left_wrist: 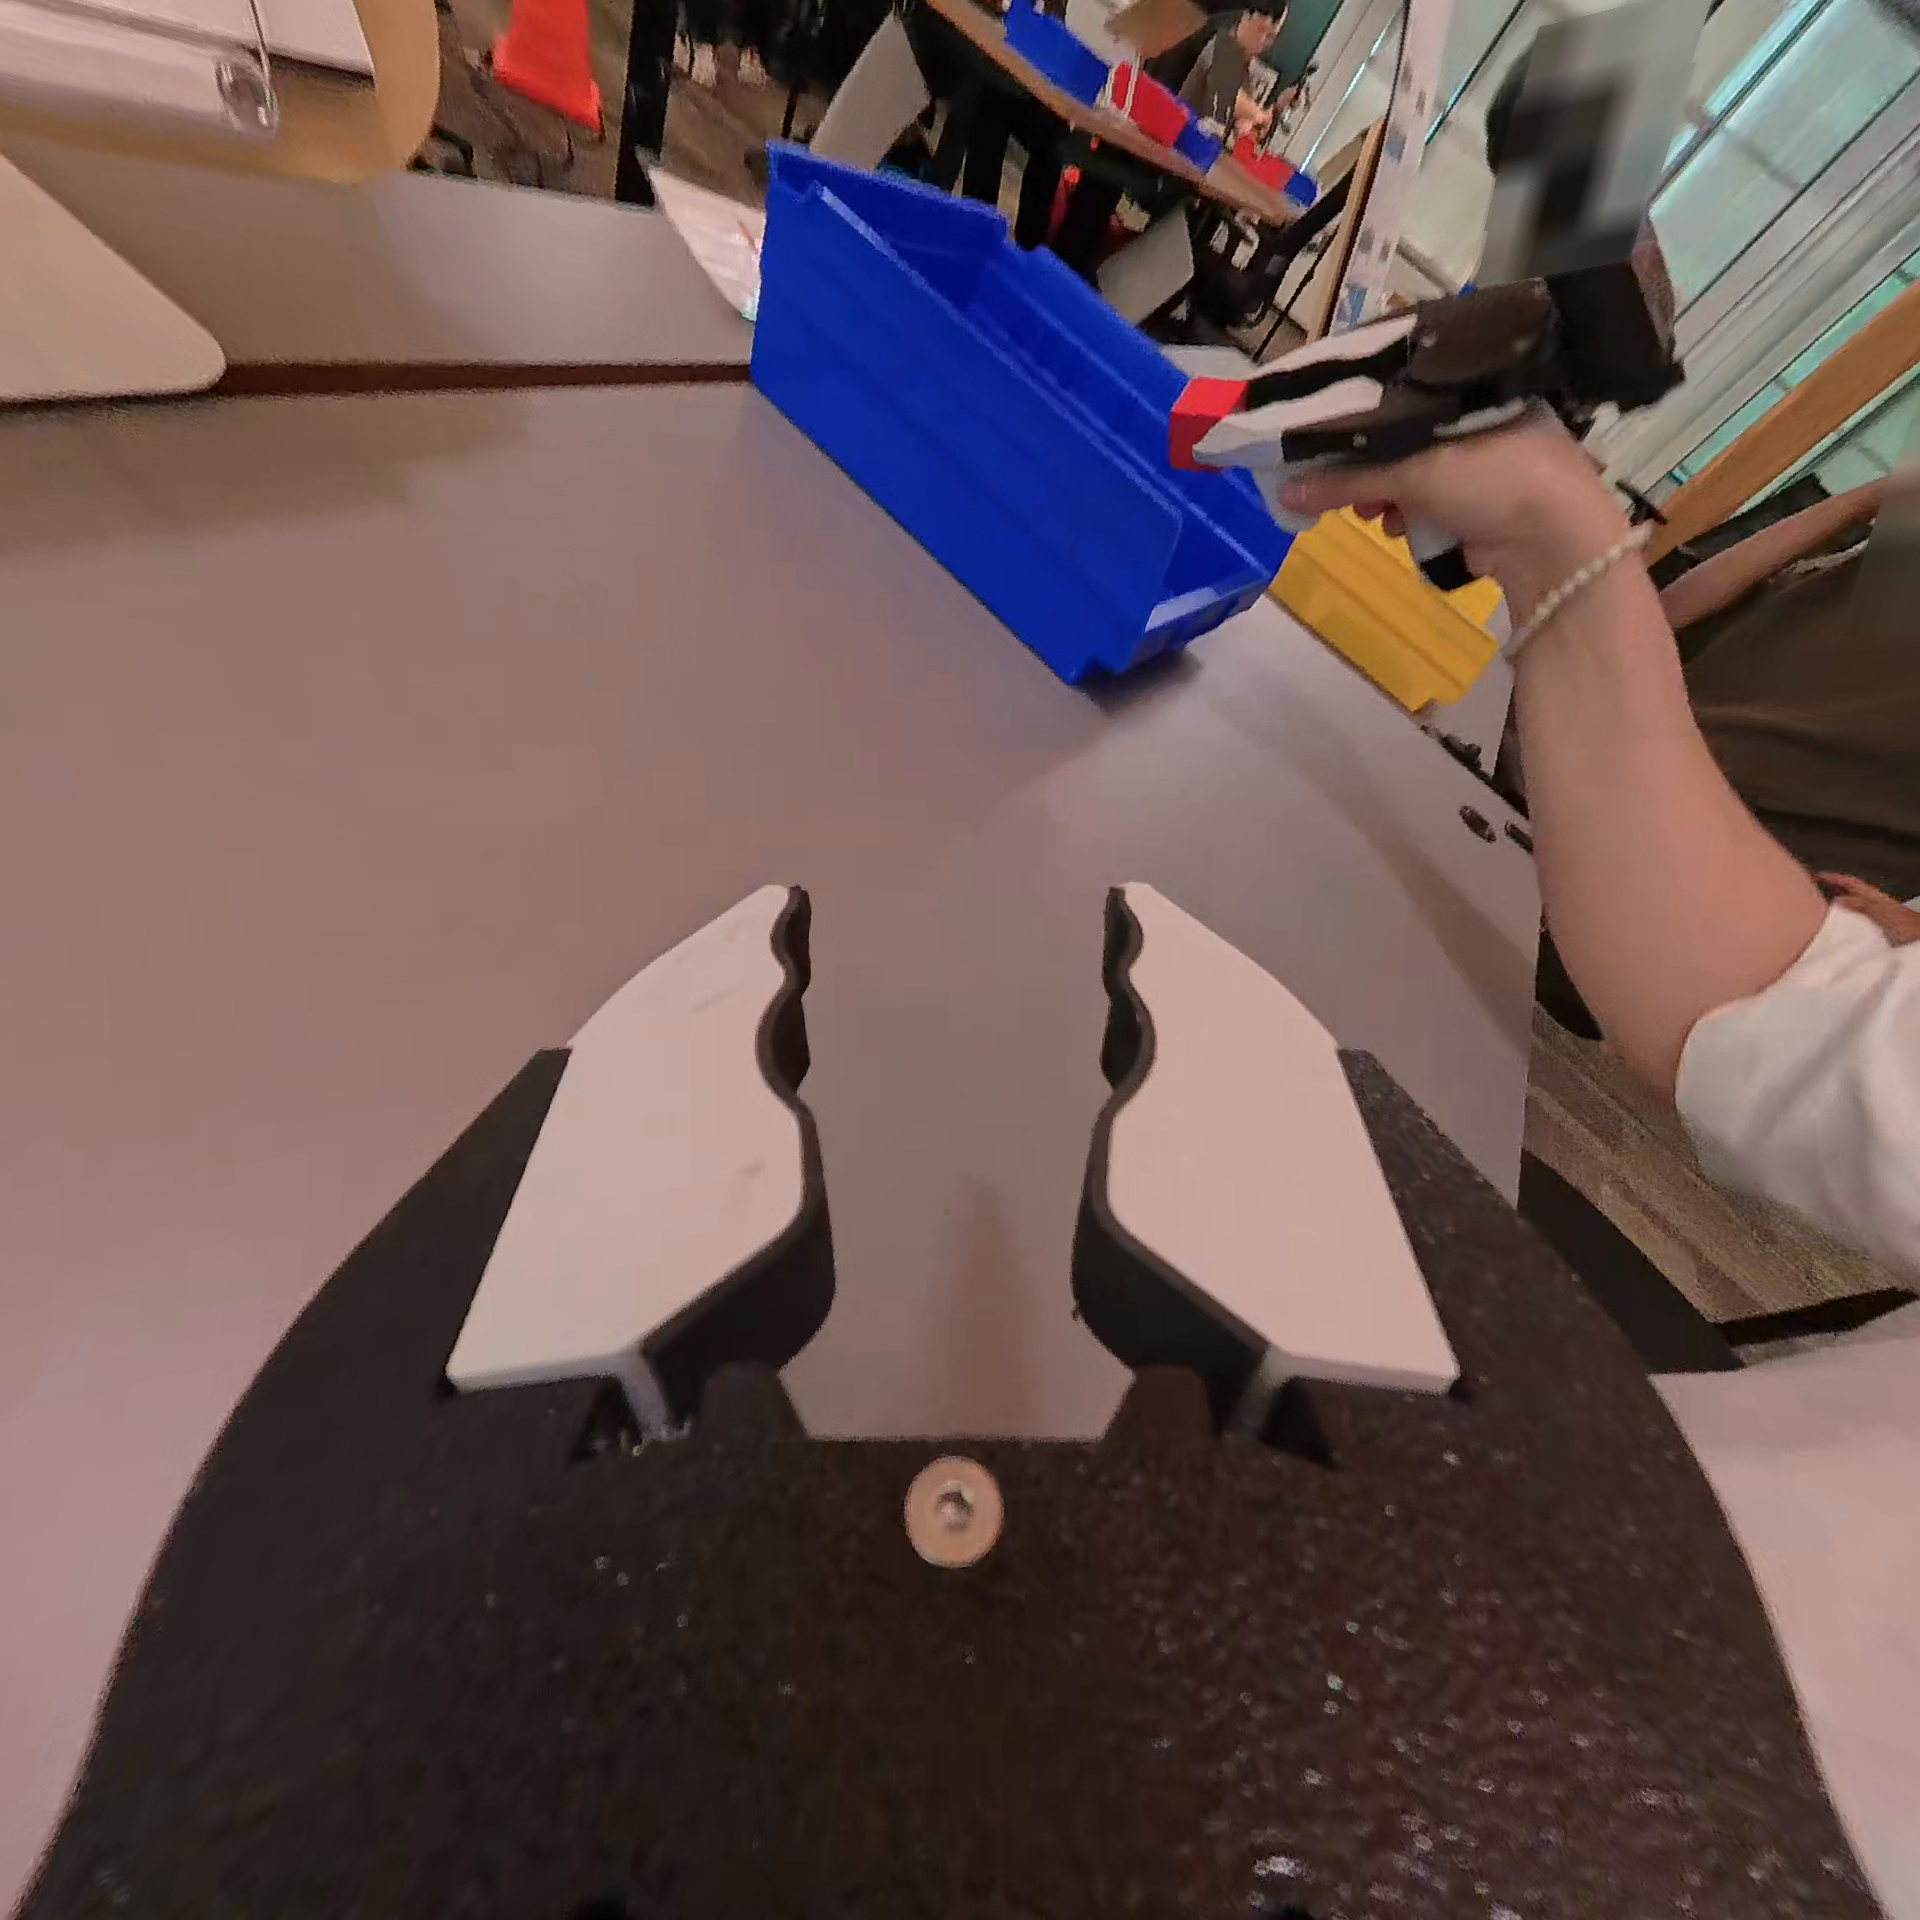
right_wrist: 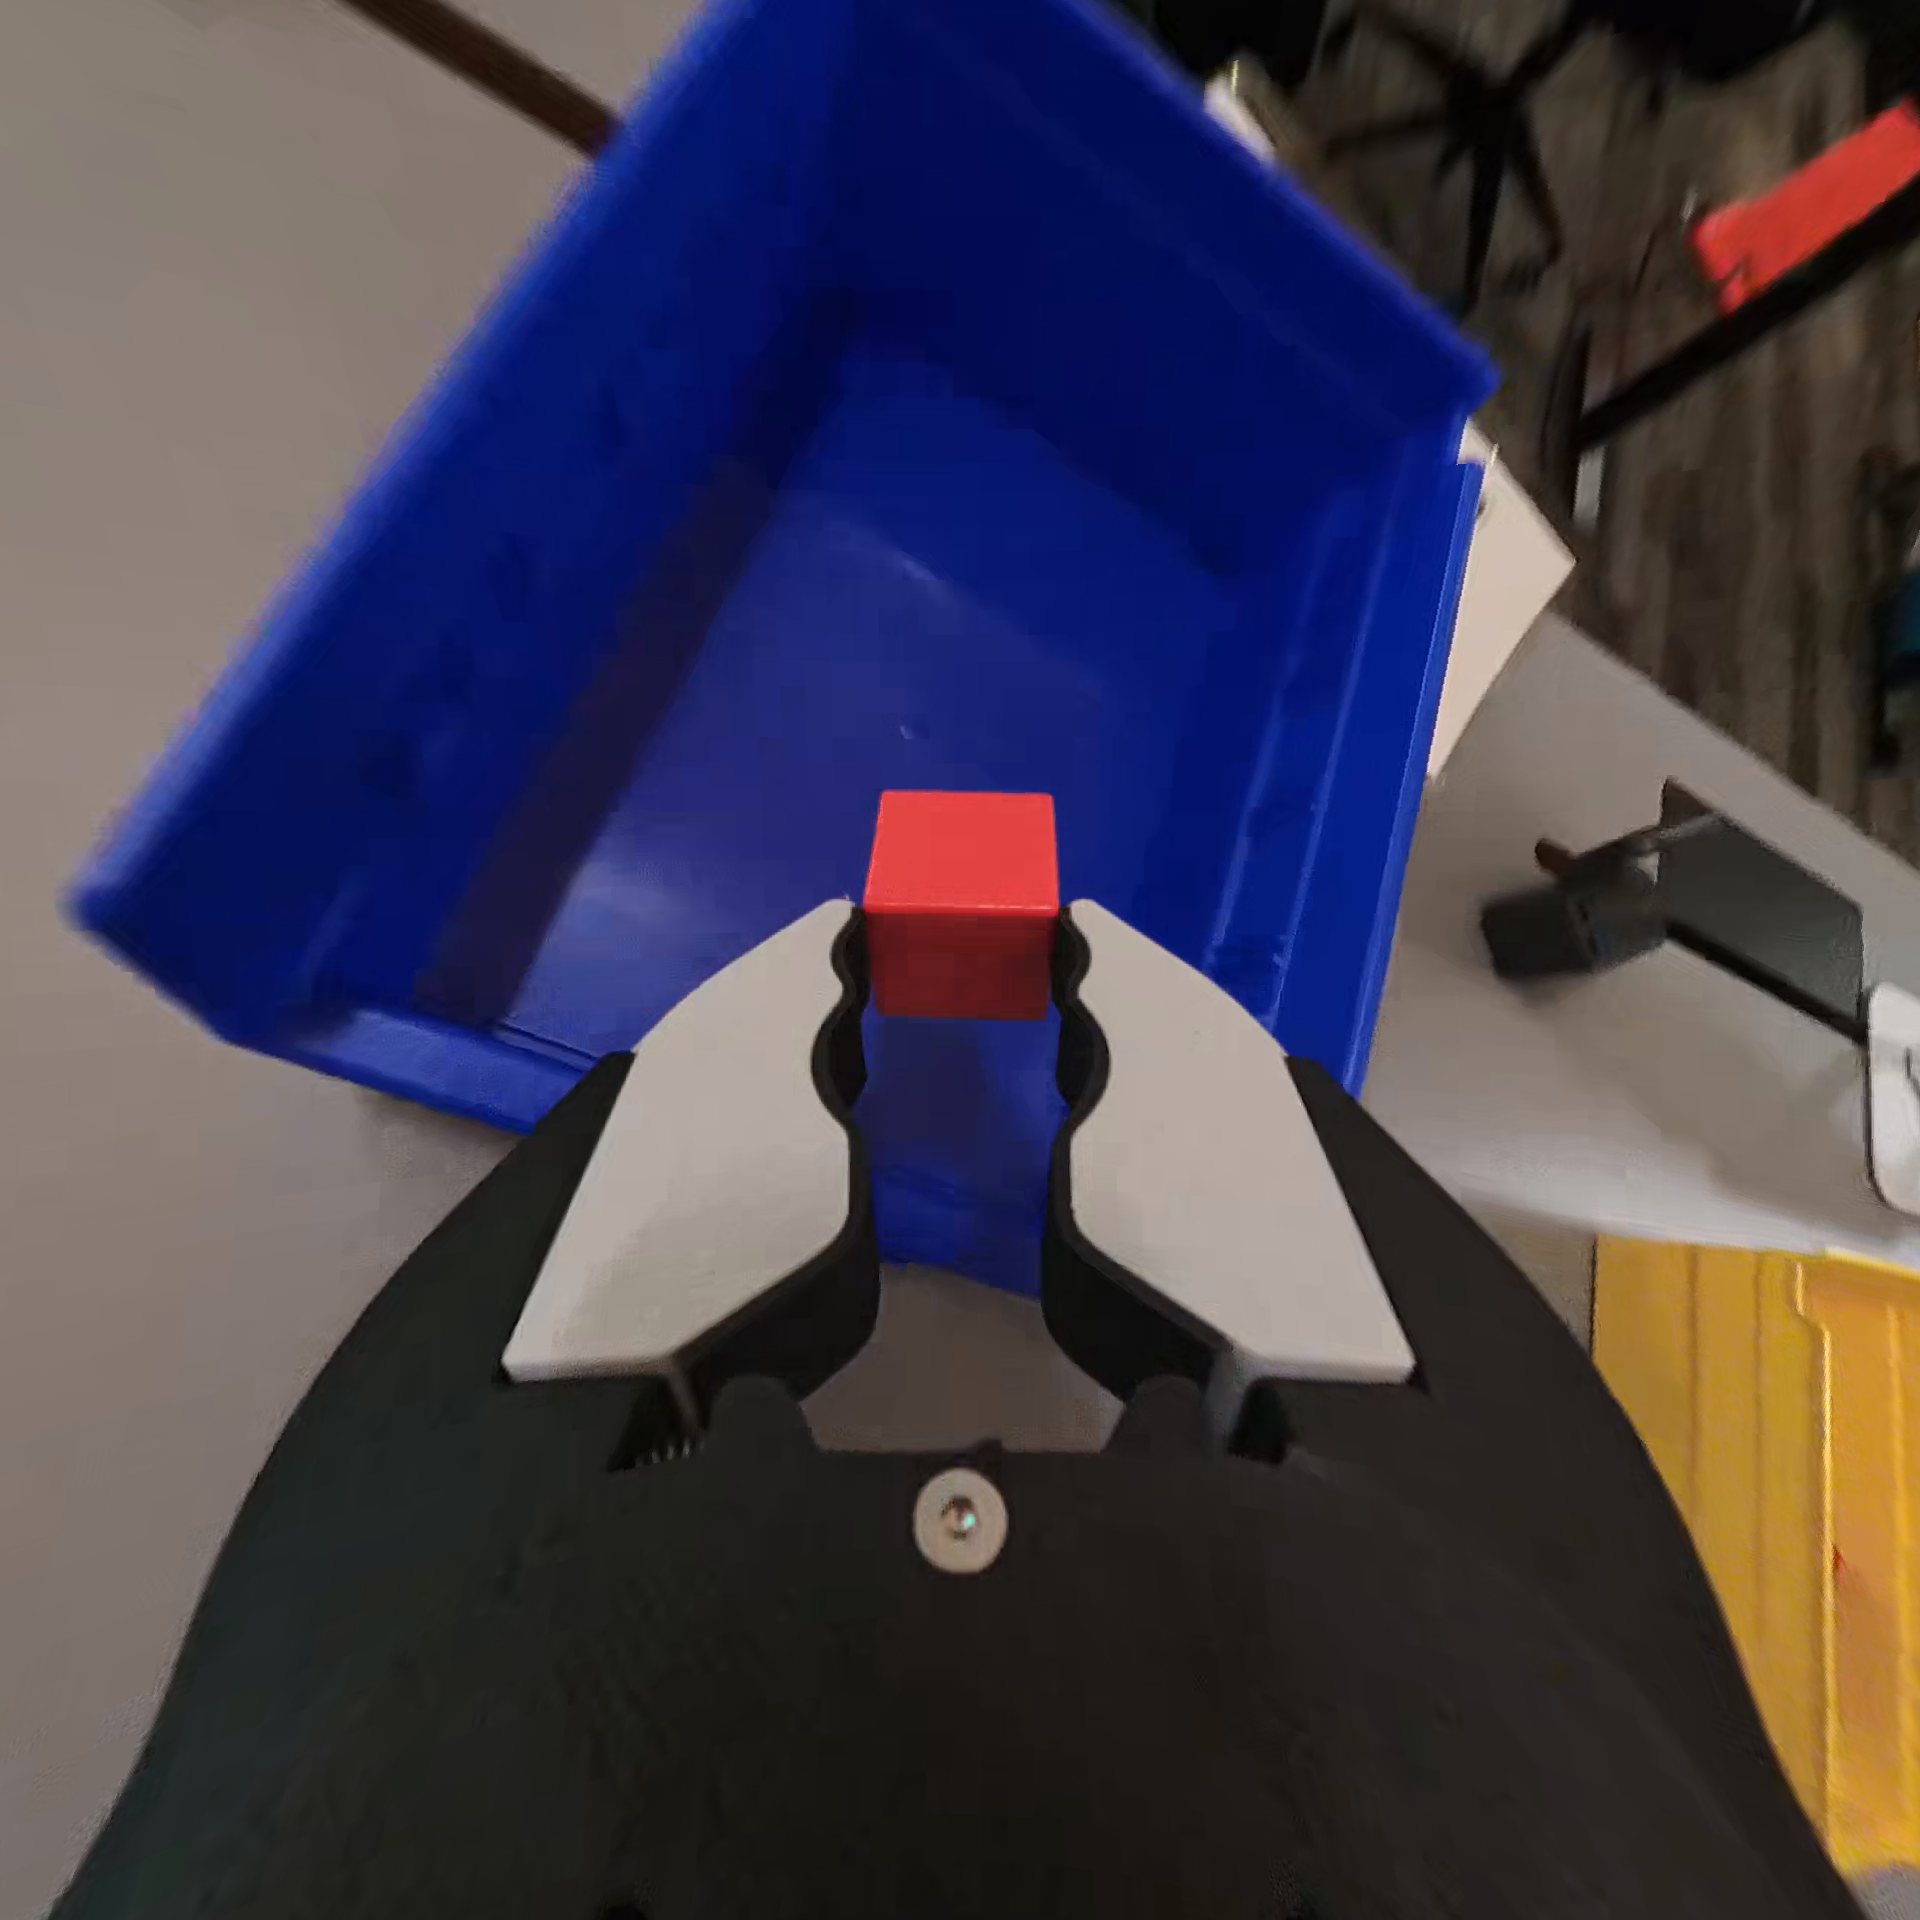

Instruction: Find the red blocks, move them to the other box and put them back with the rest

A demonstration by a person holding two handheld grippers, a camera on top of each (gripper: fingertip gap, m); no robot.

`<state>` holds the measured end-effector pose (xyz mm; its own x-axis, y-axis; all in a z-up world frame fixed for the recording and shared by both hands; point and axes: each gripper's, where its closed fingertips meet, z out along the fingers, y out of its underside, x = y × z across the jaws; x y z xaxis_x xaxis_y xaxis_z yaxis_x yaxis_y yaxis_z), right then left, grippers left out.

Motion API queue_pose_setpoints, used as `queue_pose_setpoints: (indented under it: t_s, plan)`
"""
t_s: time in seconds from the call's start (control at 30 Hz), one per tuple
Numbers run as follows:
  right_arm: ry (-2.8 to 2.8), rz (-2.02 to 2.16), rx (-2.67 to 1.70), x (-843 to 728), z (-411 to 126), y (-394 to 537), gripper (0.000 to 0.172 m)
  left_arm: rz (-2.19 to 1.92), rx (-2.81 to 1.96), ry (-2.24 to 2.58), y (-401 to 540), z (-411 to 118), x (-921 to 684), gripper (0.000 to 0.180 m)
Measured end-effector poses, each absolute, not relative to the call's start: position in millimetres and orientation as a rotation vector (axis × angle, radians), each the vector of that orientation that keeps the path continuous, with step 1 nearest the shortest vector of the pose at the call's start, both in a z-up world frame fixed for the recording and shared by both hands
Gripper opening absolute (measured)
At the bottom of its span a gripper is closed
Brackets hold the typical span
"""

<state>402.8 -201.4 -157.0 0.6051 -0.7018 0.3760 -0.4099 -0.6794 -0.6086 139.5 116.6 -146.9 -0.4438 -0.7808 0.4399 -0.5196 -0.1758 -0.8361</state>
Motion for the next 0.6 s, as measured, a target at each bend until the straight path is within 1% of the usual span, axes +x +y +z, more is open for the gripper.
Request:
queue_pose_setpoints:
  t_s: [0.1,0.23,0.3,0.43,0.5,0.6]
  plan:
    - [0.964,-0.764,-2.514,410.6,-180.0,-218.5,0.034,-1.583,-1.552,1.906,120.7,-164.3,136.0,0.054]
    - [1.041,-0.745,-2.618,412.0,-193.3,-232.4,0.034,-1.491,-1.563,1.946,128.0,-179.1,131.4,0.054]
    - [1.047,-0.795,-2.615,412.7,-190.9,-234.1,0.036,-1.466,-1.576,1.945,132.6,-183.0,130.1,0.056]
    - [1.022,-0.766,-2.538,403.7,-182.1,-220.0,0.047,-1.474,-1.611,1.9,146.3,-180.8,127.6,0.059]
    - [0.96,-0.756,-2.475,394.6,-171.3,-205.5,0.053,-1.485,-1.619,1.851,157.6,-172.3,126.5,0.06]
    - [0.791,-0.68,-2.299,367.9,-145.8,-163.8,0.053,-1.466,-1.572,1.768,183.6,-149.1,121.3,0.06]
